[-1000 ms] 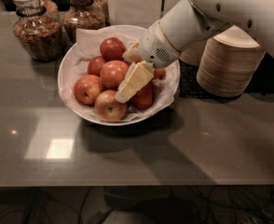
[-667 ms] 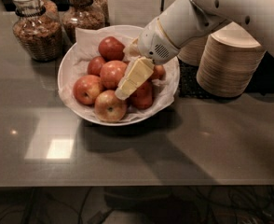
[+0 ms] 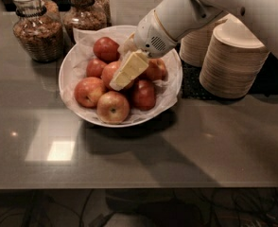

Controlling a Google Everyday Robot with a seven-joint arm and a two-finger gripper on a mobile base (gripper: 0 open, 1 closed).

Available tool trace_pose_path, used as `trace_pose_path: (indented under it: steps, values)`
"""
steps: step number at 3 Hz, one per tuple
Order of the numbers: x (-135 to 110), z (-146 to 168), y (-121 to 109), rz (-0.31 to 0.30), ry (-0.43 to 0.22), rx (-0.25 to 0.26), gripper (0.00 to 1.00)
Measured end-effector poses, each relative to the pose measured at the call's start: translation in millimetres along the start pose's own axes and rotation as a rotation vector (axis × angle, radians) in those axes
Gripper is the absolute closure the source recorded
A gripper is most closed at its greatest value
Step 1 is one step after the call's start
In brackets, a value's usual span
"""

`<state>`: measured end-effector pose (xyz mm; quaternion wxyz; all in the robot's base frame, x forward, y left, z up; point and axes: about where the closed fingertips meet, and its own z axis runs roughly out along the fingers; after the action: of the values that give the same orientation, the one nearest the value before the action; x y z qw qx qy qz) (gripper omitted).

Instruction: Pick apple from white bowl

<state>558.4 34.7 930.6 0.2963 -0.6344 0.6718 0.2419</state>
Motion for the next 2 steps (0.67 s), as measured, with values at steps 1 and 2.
trace_pose_path:
  steps: [1,2]
  values:
    - [-0.5,0.7,-0.3,0.002,-0.001,-0.001,0.52]
    - [3.0,3.6,1.7,0.023,-0.005,-0.009,0.76]
